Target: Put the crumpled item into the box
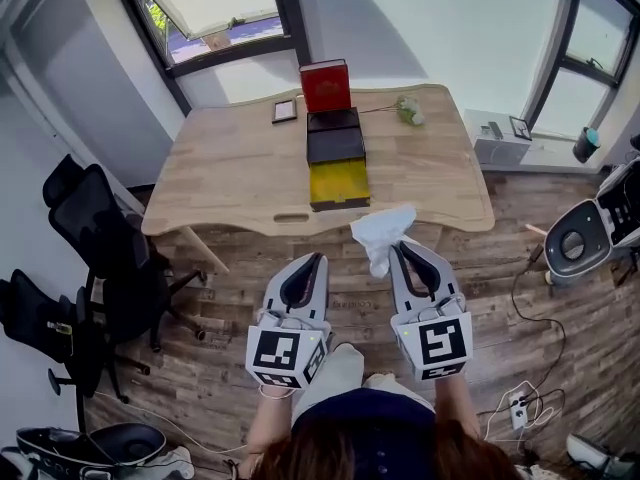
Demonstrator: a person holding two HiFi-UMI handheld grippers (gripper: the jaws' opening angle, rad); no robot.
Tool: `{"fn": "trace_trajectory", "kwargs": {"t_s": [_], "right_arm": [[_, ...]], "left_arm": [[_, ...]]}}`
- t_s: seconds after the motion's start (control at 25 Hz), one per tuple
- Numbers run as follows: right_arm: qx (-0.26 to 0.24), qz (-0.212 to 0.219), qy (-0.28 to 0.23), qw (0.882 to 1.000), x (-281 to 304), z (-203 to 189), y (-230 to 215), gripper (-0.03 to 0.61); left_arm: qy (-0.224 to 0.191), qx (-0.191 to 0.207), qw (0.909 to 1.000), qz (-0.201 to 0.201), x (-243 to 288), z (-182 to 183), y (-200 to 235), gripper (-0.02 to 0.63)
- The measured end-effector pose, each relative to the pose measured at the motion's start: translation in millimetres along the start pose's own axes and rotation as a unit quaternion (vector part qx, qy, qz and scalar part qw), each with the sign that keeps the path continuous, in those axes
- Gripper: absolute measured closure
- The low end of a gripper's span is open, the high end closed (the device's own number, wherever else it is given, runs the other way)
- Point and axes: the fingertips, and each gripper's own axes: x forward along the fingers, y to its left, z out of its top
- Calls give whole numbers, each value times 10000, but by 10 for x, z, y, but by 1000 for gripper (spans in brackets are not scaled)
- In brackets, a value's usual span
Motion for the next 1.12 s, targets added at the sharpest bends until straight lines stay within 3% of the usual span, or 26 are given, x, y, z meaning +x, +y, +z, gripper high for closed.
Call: {"fn": "trace_trajectory", "kwargs": {"t_s": [0.48,1.12], "right_arm": [[-86,-73,34,9999,533,55,77,546],[-316,-336,43,9989,1074,229,264,546]], "left_arm": [[-42,-84,10000,-7,211,7,500,584],[-176,-199,9992,-315,419,72,1017,584]]}}
